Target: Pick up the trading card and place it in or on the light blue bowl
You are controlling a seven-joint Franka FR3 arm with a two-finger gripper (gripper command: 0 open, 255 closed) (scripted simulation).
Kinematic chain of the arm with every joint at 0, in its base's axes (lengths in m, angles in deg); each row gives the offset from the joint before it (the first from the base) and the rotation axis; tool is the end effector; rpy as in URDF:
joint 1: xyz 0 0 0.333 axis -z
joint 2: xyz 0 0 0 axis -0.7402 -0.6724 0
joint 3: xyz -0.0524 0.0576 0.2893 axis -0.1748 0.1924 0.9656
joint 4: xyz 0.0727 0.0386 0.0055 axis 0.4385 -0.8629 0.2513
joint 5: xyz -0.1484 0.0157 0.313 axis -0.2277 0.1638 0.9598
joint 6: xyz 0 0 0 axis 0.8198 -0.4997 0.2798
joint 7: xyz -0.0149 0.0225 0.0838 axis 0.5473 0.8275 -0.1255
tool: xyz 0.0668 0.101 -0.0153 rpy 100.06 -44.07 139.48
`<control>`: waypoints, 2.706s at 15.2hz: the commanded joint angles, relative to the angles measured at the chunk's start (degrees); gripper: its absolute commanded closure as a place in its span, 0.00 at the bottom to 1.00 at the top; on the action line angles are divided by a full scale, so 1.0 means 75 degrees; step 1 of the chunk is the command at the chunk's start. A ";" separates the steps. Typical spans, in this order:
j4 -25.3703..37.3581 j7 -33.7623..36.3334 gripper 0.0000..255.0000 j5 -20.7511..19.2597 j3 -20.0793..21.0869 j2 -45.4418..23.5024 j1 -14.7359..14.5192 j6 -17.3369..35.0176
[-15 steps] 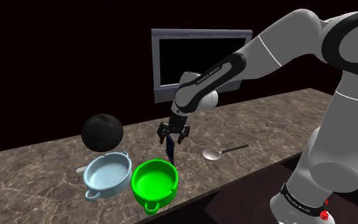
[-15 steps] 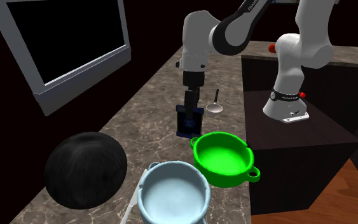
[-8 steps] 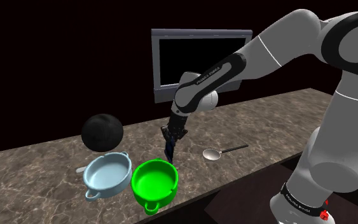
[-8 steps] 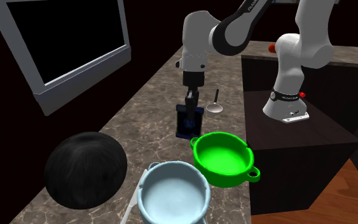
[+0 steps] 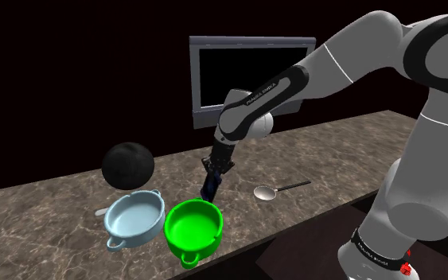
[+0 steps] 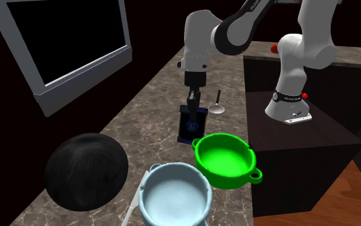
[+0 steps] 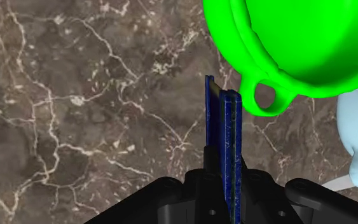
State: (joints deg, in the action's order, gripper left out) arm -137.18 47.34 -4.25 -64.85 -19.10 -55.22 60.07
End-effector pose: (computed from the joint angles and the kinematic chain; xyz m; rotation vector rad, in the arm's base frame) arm 0.4677 0.1506 0.3208 -2.7756 0.5159 -0.0048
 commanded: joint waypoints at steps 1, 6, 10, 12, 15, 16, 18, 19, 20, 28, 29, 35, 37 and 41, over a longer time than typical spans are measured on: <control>0.0047 0.0077 1.00 -0.0058 -0.0011 0.0111 0.0005 -0.0150; 0.0190 0.0292 1.00 -0.0217 -0.0042 0.0467 0.0029 -0.0632; 0.0335 0.0452 1.00 -0.0330 -0.0064 0.0725 0.0050 -0.1021; 0.0418 0.0527 1.00 -0.0383 -0.0074 0.0844 0.0062 -0.1216; 0.0555 0.0636 1.00 -0.0456 -0.0089 0.1010 0.0079 -0.1510; 0.0605 0.0671 1.00 -0.0479 -0.0094 0.1062 0.0084 -0.1608; 0.0708 0.0740 1.00 -0.0524 -0.0104 0.1161 0.0095 -0.1804; 0.0762 0.0774 1.00 -0.0546 -0.0108 0.1209 0.0101 -0.1902; 0.0817 0.0807 1.00 -0.0567 -0.0113 0.1254 0.0107 -0.2000; 0.1300 0.1051 1.00 -0.0712 -0.0150 0.1549 0.0147 -0.2753; 0.1491 0.1243 1.00 -0.0755 -0.0052 0.1400 0.0081 -0.2741; 0.2821 0.2423 1.00 -0.1174 0.0464 0.0381 -0.0333 -0.2753; 0.3341 0.2822 1.00 -0.1371 0.0599 -0.0007 -0.0493 -0.2800; 0.4520 0.3613 1.00 -0.1830 0.0811 -0.0862 -0.0861 -0.2984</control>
State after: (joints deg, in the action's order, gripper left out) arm -105.90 72.83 -16.93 -59.15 -23.48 -60.93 37.96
